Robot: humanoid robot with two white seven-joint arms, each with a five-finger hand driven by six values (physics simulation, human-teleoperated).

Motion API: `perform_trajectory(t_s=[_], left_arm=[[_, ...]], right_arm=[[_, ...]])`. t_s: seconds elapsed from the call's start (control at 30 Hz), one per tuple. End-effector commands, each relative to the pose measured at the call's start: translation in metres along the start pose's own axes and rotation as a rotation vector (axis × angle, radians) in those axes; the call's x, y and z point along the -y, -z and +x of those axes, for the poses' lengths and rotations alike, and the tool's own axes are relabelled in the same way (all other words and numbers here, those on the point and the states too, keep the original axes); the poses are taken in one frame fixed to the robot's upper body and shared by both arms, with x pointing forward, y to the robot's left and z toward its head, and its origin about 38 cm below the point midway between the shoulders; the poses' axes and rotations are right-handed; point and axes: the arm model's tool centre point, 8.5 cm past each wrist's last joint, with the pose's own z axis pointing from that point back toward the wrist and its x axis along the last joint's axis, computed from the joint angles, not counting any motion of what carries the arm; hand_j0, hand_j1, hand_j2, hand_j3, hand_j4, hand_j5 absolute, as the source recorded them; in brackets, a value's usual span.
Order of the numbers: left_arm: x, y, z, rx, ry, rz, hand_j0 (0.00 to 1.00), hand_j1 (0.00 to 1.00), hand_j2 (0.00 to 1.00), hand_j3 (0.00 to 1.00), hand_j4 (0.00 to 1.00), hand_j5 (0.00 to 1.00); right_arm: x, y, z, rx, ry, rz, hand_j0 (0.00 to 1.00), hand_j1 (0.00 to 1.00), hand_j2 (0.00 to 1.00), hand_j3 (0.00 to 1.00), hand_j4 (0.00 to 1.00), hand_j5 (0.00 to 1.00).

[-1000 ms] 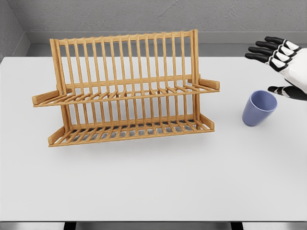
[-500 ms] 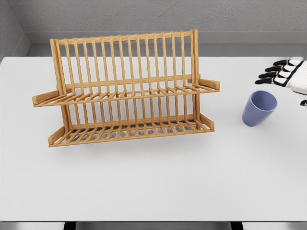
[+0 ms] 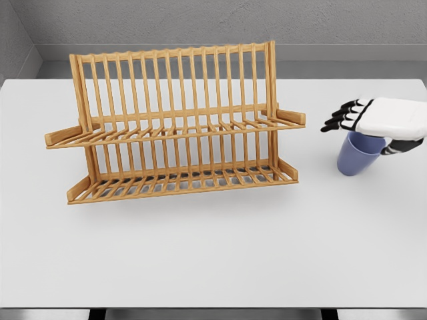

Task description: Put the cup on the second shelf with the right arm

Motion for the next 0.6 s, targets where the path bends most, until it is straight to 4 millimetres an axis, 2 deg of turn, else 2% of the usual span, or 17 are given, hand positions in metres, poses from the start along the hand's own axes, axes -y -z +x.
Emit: perform_trajectory(t_s=[0.0, 0.13, 0.2, 0.43, 0.57], left_arm=[[0.000, 0.000, 0.000, 0.000, 0.000, -0.001, 1.00, 1.00, 1.00, 1.00, 1.00, 1.00], [0.000, 0.000, 0.000, 0.000, 0.000, -0.001, 1.00, 1.00, 1.00, 1.00, 1.00, 1.00], [0.000, 0.000, 0.000, 0.000, 0.000, -0.001, 1.00, 1.00, 1.00, 1.00, 1.00, 1.00], [0.000, 0.000, 0.000, 0.001, 0.000, 0.001, 1.00, 1.00, 1.00, 1.00, 1.00, 1.00], [0.000, 0.000, 0.000, 0.000, 0.000, -0.001, 1.00, 1.00, 1.00, 1.00, 1.00, 1.00]], right_arm=[[-0.002, 0.001, 0.000, 0.001, 0.009, 0.003, 1.00, 1.00, 1.00, 1.00, 1.00, 1.00], [-0.004, 0.000, -0.002, -0.003, 0.014, 0.008, 1.00, 1.00, 1.00, 1.00, 1.00, 1.00], [-0.013, -0.003, -0.013, -0.034, 0.048, 0.022, 1.00, 1.00, 1.00, 1.00, 1.00, 1.00], [-0.022, -0.004, -0.022, -0.055, 0.078, 0.032, 1.00, 1.00, 1.00, 1.00, 1.00, 1.00], [-0.031, 0.010, -0.022, -0.040, 0.112, 0.032, 1.00, 1.00, 1.00, 1.00, 1.00, 1.00]])
